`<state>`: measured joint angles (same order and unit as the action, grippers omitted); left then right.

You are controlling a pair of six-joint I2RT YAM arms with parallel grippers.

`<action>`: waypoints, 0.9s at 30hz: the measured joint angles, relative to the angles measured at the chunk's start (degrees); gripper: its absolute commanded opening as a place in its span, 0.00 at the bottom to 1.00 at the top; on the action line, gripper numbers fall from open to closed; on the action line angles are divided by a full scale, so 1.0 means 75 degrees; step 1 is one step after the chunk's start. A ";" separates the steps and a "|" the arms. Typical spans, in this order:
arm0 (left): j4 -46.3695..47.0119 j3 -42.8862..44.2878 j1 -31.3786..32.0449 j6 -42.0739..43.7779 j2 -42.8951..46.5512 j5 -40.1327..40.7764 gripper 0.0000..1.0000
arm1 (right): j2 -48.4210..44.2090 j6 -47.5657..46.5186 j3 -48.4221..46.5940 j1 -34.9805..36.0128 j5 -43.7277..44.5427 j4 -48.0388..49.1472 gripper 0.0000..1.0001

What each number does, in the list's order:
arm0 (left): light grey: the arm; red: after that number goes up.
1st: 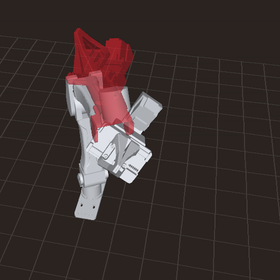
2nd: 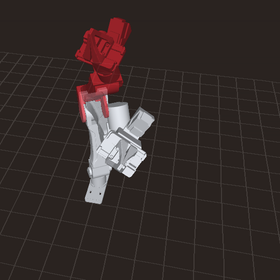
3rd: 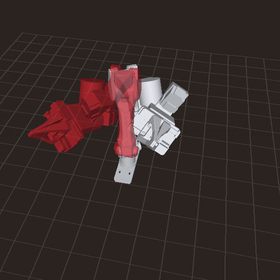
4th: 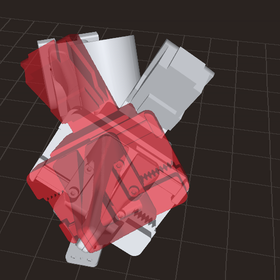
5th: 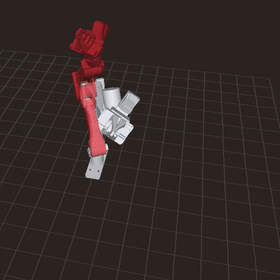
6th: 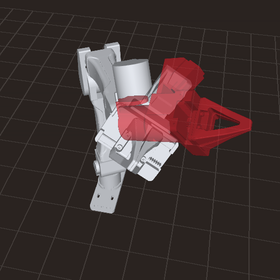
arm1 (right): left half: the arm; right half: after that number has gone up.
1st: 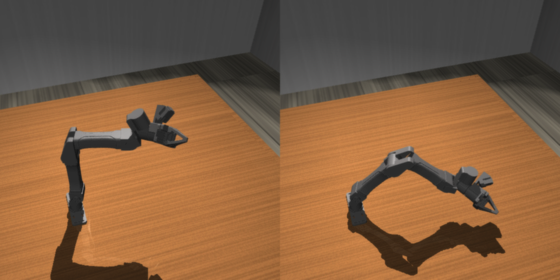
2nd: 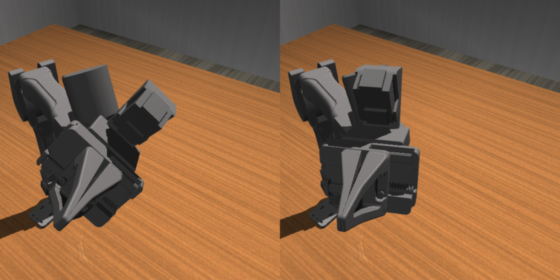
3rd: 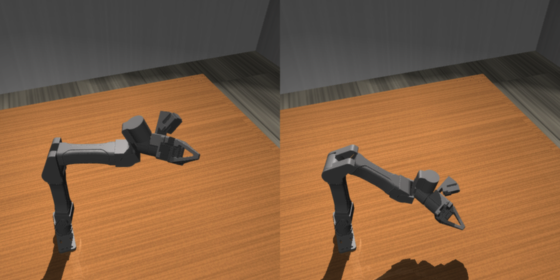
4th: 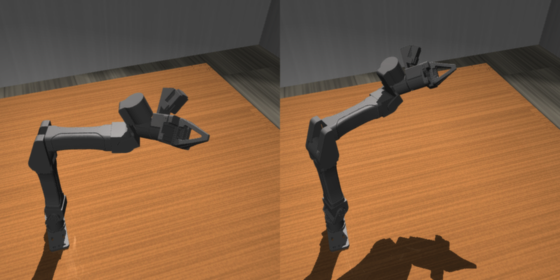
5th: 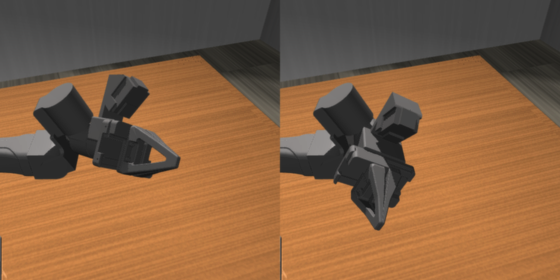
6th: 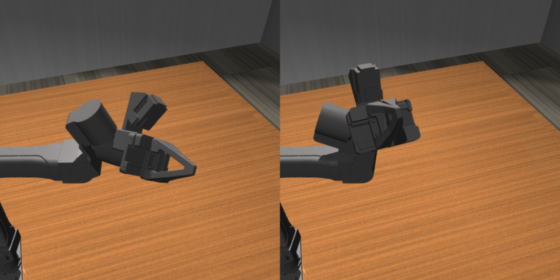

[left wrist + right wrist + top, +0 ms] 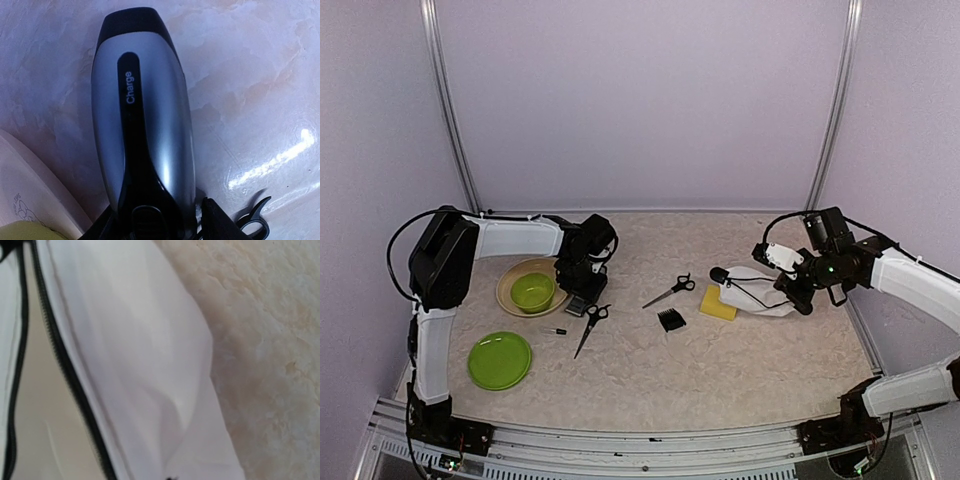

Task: Sort the hair-cutting tools

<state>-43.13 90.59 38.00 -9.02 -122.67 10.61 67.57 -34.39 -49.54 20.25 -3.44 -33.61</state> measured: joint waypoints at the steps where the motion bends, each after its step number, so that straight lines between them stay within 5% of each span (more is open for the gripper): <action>1: 0.0006 0.0000 0.0003 -0.0012 0.0000 0.0003 0.51 | -0.0006 0.0000 0.0006 0.0000 0.0000 -0.0003 0.00; 14: 0.0283 -0.0012 0.0128 0.0102 0.0125 0.0440 0.05 | -0.0154 -0.0099 0.0029 0.0108 -0.0111 -0.0114 0.00; 21: 0.1201 -0.0714 0.0682 0.1067 0.2244 0.0434 0.00 | 0.0020 -0.0210 -0.0198 0.0667 -0.0425 -0.0335 0.00; 27: 0.2908 -0.2247 0.1478 0.1705 0.4657 -0.0915 0.00 | 0.0548 -0.0286 -0.0927 0.0944 -0.0988 -0.0694 0.00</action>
<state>-21.32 73.73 49.08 3.77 -87.74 3.75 71.68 -36.53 -56.49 27.33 -10.85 -38.81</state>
